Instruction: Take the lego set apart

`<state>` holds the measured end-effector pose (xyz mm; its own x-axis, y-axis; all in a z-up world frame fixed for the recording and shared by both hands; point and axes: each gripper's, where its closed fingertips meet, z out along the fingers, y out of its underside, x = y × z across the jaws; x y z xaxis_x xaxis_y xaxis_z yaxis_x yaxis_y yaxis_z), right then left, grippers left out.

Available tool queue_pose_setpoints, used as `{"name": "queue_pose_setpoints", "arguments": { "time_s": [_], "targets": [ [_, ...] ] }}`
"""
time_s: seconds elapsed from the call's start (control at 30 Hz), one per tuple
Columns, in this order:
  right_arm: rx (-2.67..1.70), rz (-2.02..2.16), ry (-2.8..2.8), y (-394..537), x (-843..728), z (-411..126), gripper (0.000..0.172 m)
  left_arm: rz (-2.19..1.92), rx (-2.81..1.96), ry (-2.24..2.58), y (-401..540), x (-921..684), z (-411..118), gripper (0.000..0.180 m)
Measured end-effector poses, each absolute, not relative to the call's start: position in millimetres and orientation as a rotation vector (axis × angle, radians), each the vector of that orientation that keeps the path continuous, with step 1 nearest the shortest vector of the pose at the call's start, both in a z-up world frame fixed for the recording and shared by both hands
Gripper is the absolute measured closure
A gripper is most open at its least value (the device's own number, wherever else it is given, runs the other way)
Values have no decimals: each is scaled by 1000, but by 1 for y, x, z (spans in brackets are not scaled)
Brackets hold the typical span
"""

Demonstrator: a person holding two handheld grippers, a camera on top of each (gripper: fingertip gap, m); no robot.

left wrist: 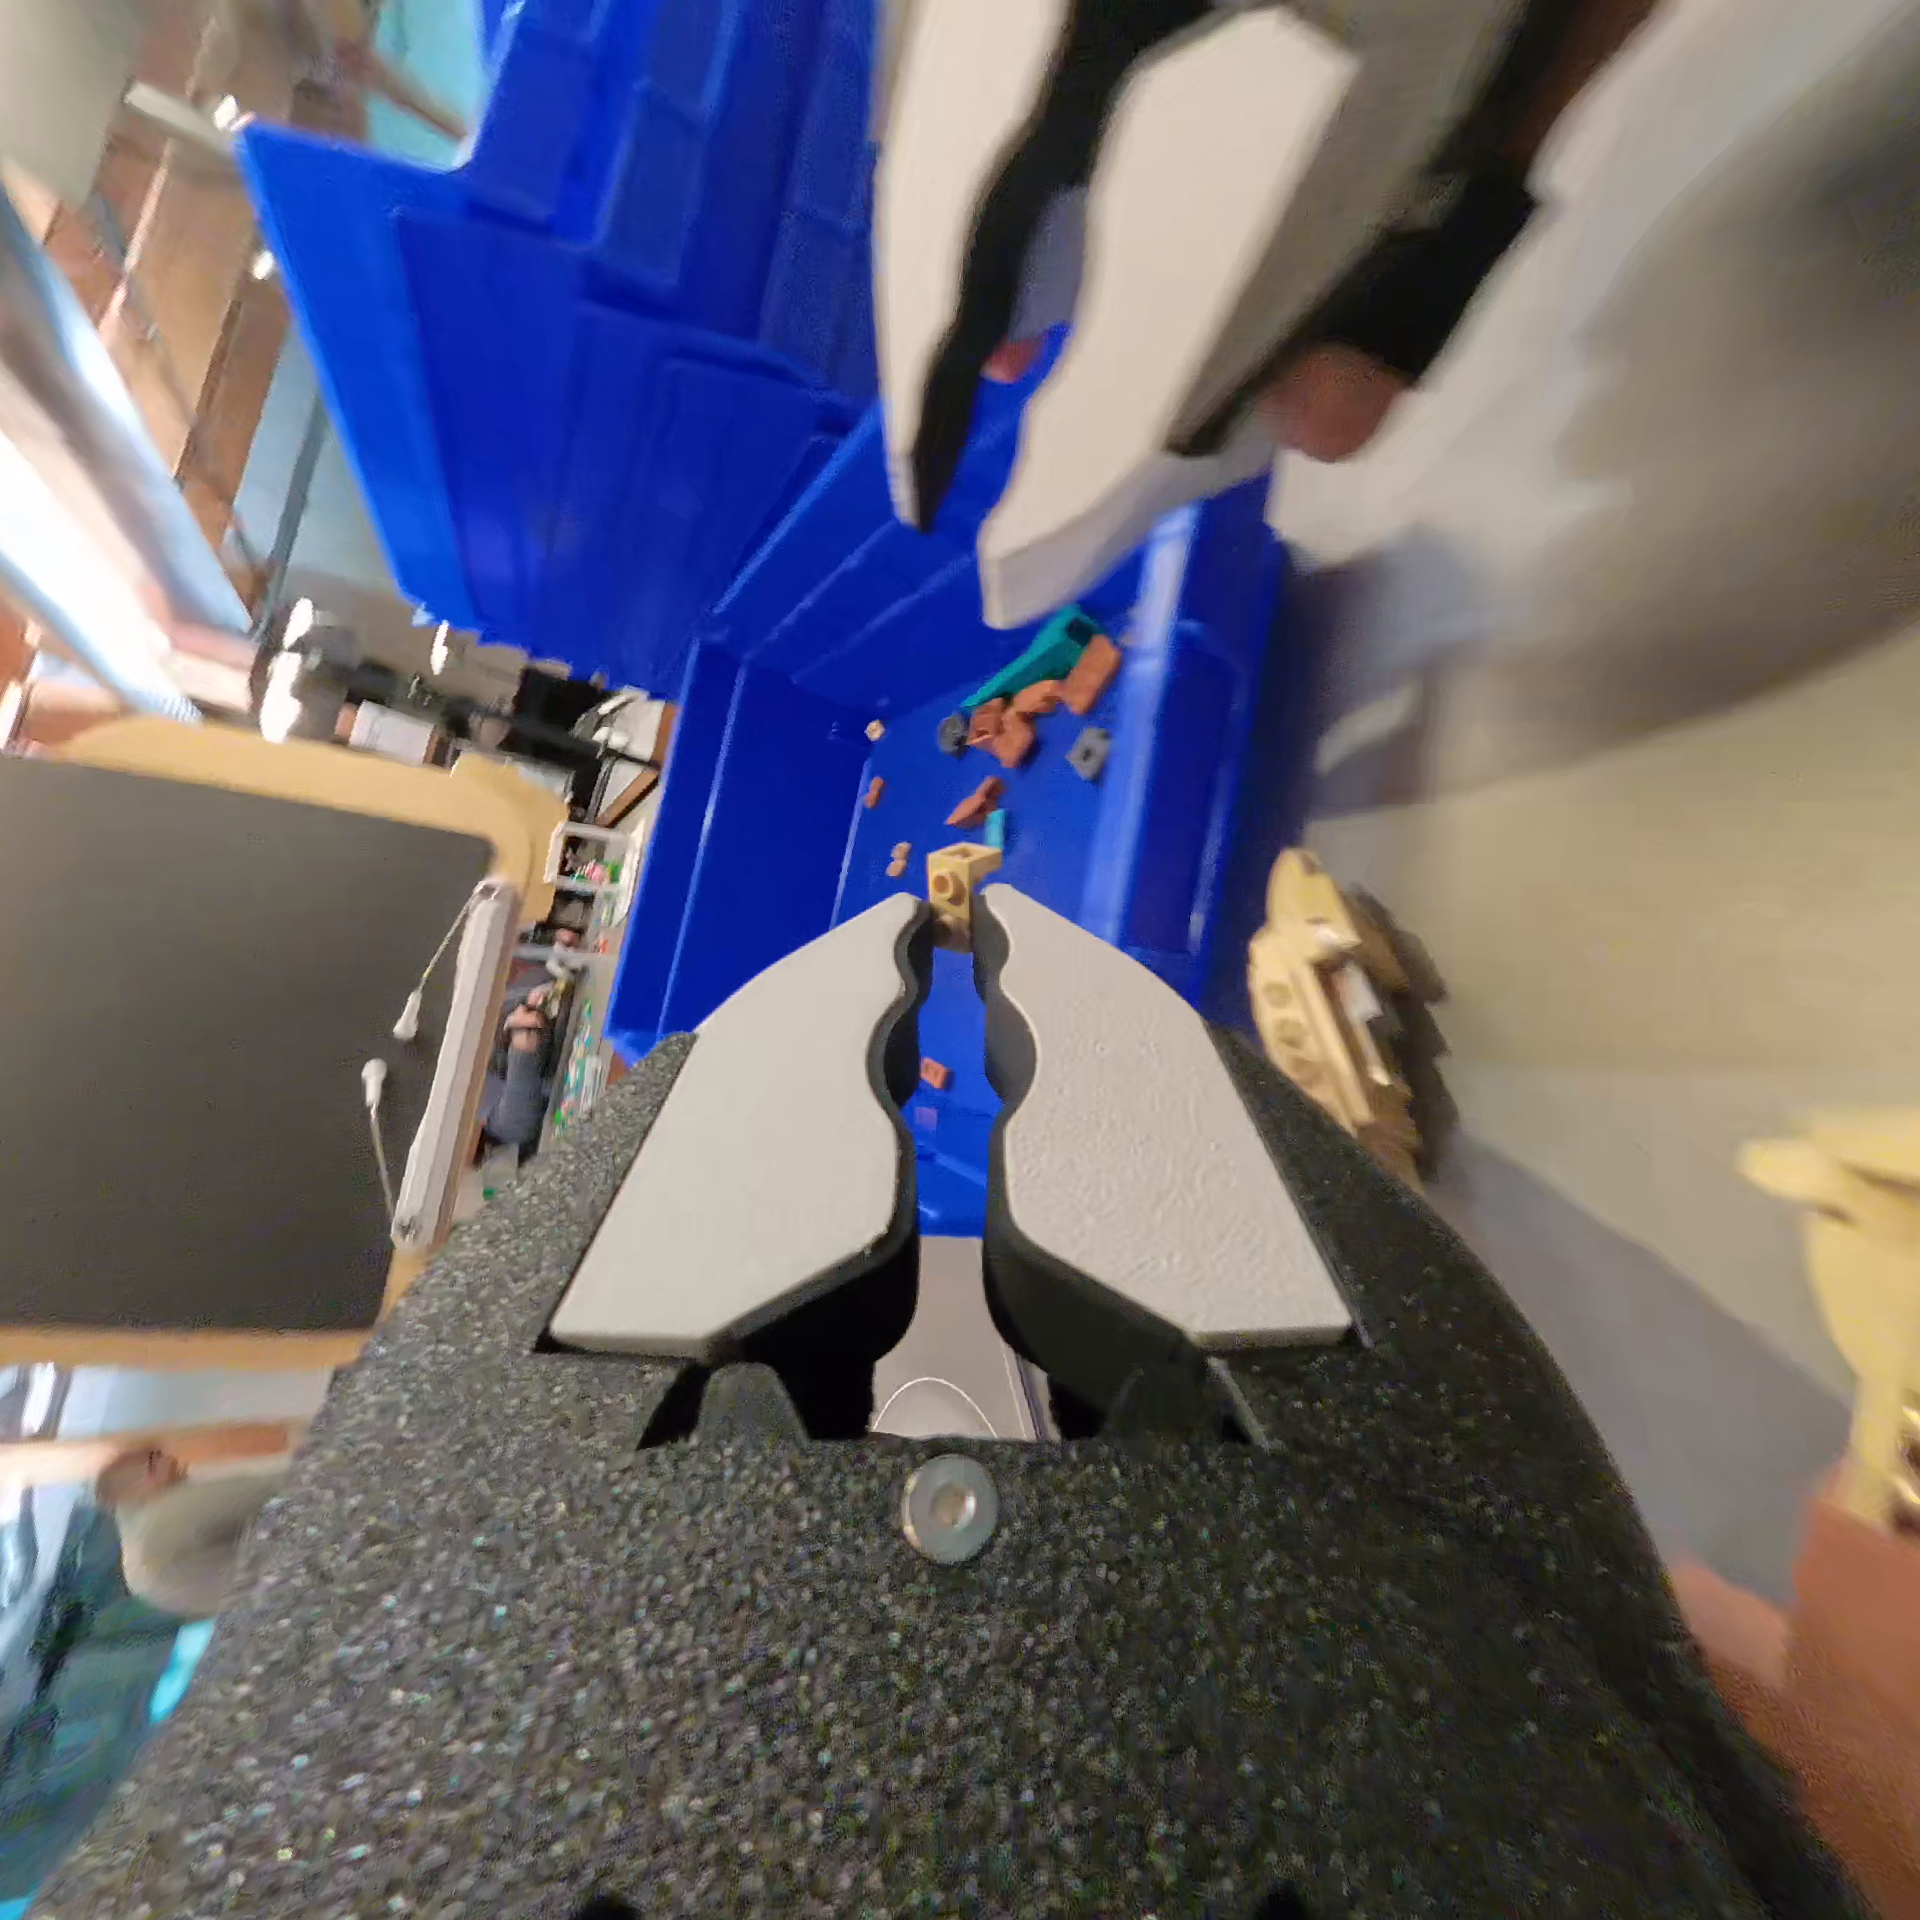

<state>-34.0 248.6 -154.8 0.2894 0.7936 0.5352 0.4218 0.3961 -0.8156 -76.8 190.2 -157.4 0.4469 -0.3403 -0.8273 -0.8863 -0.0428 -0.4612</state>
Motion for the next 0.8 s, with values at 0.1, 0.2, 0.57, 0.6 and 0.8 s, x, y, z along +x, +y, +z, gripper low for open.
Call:
{"name": "queue_pose_setpoints", "arguments": {
  "time_s": [0.1, 0.2, 0.57, 0.6, 0.8],
  "targets": [
    [-1199, 403, -1392, 235, -39, -160, 147, 747, -1719, 976, 210, -96, -152, 173],
    [-1175, 418, -1479, 221, -43, -173, 146, 839, -1850, 900, 222, -114, -160, 156],
    [-1153, 506, -1779, 189, -40, -213, 146, 199, -1968, 1143, 166, -82, -189, 156],
    [-1155, 503, -1785, 189, -40, -215, 147, 135, -2026, 1148, 160, -81, -198, 156],
    [-1167, 493, -1808, 187, -41, -222, 147, 84, -2176, 1135, 154, -80, -230, 147]
  ]
}}
